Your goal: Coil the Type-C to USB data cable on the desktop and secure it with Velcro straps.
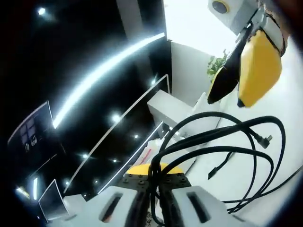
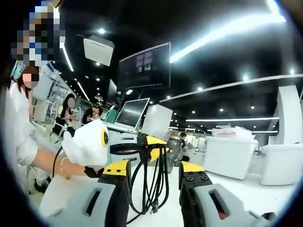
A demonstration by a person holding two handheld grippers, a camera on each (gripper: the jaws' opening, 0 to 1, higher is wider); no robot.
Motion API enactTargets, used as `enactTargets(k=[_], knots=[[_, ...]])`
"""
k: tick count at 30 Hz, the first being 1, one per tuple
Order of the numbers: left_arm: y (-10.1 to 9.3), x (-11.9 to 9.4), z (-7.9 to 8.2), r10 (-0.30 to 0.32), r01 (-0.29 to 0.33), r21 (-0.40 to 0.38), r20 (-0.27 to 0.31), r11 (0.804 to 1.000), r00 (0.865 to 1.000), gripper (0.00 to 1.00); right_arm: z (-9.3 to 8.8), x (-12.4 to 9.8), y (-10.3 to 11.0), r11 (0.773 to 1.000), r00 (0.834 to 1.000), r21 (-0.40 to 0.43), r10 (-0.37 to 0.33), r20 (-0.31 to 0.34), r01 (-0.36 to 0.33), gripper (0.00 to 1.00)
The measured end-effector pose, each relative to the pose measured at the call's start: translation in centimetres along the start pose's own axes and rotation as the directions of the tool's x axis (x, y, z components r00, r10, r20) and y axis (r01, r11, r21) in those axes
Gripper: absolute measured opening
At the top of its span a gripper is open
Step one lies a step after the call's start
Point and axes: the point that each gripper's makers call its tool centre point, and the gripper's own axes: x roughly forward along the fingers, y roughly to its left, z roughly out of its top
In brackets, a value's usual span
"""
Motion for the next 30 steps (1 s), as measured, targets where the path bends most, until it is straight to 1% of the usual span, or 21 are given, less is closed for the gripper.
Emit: enactTargets(k=[1, 2, 3, 5, 6, 7, 8, 10, 11, 12, 14, 15, 16, 17, 19, 21, 24, 25, 26, 27, 30], knots=[[-0.1, 0.0, 0.0, -0.001, 0.001, 0.006, -0.001, 1.000, 1.000, 0.06, -0.3, 0.2, 0.2, 1.000, 1.000, -0.013, -0.006, -0.014, 0.006, 0.41], [-0.2, 0.0, 0.1, -0.002, 0.002, 0.018, -0.002, 1.000, 1.000, 0.06, -0.8, 0.4, 0.1, 0.999, 0.999, -0.042, -0.023, -0.039, 0.022, 0.41], [-0.4, 0.0, 0.3, -0.005, 0.005, 0.032, 0.000, 0.999, 1.000, 0.06, -1.0, 0.6, 0.0, 0.996, 0.998, -0.080, -0.044, -0.048, 0.040, 0.41], [-0.8, 0.0, 0.6, -0.013, 0.012, 0.050, 0.005, 0.999, 1.000, 0.06, -1.3, 0.8, 0.0, 0.986, 0.996, -0.153, -0.069, -0.062, 0.059, 0.41], [-1.0, 0.0, 0.8, -0.017, 0.017, 0.059, 0.008, 0.998, 1.000, 0.06, -1.4, 0.9, 0.0, 0.975, 0.994, -0.210, -0.087, -0.065, 0.071, 0.41], [-1.1, -0.1, 1.0, -0.021, 0.020, 0.069, 0.012, 0.997, 1.000, 0.06, -1.5, 1.0, 0.2, 0.966, 0.994, -0.249, -0.086, -0.072, 0.065, 0.41], [-1.3, -0.1, 1.2, -0.025, 0.024, 0.077, 0.015, 0.997, 1.000, 0.06, -1.5, 1.1, 0.4, 0.963, 0.994, -0.263, -0.081, -0.070, 0.060, 0.38], [-1.4, -0.2, 1.6, -0.029, 0.028, 0.087, 0.019, 0.996, 0.999, 0.06, -1.7, 1.1, 0.5, 0.959, 0.993, -0.277, -0.087, -0.078, 0.062, 0.30], [-1.4, -0.3, 1.9, -0.031, 0.030, 0.084, 0.018, 0.996, 0.999, 0.07, -1.8, 1.1, 0.3, 0.957, 0.993, -0.283, -0.090, -0.082, 0.063, 0.27], [-1.5, -0.4, 2.0, -0.033, 0.032, 0.083, 0.012, 0.996, 0.999, 0.07, -1.8, 1.1, -0.1, 0.952, 0.992, -0.298, -0.098, -0.082, 0.069, 0.27], [-1.7, -0.5, 2.3, -0.040, 0.038, 0.098, 0.018, 0.994, 0.999, 0.07, -2.0, 1.0, -1.0, 0.947, 0.989, -0.313, -0.114, -0.092, 0.080, 0.27], [-1.8, -0.6, 2.5, -0.045, 0.043, 0.103, 0.022, 0.994, 0.999, 0.07, -2.1, 0.8, -1.5, 0.948, 0.987, -0.304, -0.125, -0.101, 0.089, 0.27], [-2.0, -0.5, 2.6, -0.049, 0.047, 0.111, 0.018, 0.993, 0.999, 0.07, -2.3, 0.7, -2.0, 0.955, 0.985, -0.279, -0.135, -0.109, 0.100, 0.27], [-2.1, -0.5, 2.6, -0.055, 0.052, 0.114, 0.015, 0.992, 0.998, 0.07, -2.5, 0.7, -2.5, 0.957, 0.983, -0.271, -0.142, -0.121, 0.105, 0.26], [-2.5, -0.6, 2.7, -0.071, 0.068, 0.112, 0.018, 0.991, 0.997, 0.07, -3.0, 0.6, -3.1, 0.954, 0.980, -0.280, -0.151, -0.132, 0.109, 0.21], [-2.9, -0.7, 2.8, -0.080, 0.077, 0.130, 0.013, 0.988, 0.997, 0.07, -3.5, 0.6, -3.5, 0.951, 0.978, -0.291, -0.152, -0.146, 0.105, 0.20], [-3.3, -0.9, 3.3, -0.090, 0.086, 0.165, 0.022, 0.983, 0.996, 0.07, -4.0, 0.7, -3.7, 0.954, 0.975, -0.283, -0.151, -0.163, 0.100, 0.17], [-3.4, -1.0, 3.4, -0.090, 0.084, 0.178, 0.023, 0.980, 0.996, 0.07, -4.1, 0.7, -3.7, 0.952, 0.974, -0.288, -0.152, -0.167, 0.099, 0.15], [-3.6, -1.1, 3.6, -0.089, 0.083, 0.189, 0.024, 0.979, 0.996, 0.07, -4.2, 0.5, -4.2, 0.940, 0.970, -0.323, -0.173, -0.170, 0.111, 0.12], [-3.6, -1.2, 3.7, -0.090, 0.083, 0.203, 0.026, 0.976, 0.996, 0.07, -4.2, 0.5, -4.2, 0.940, 0.971, -0.325, -0.170, -0.169, 0.108, 0.11], [-3.7, -1.2, 3.8, -0.096, 0.084, 0.199, 0.048, 0.976, 0.994, 0.07, -4.1, 0.3, -4.7, 0.943, 0.970, -0.317, -0.167, -0.177, 0.104, 0.06]])
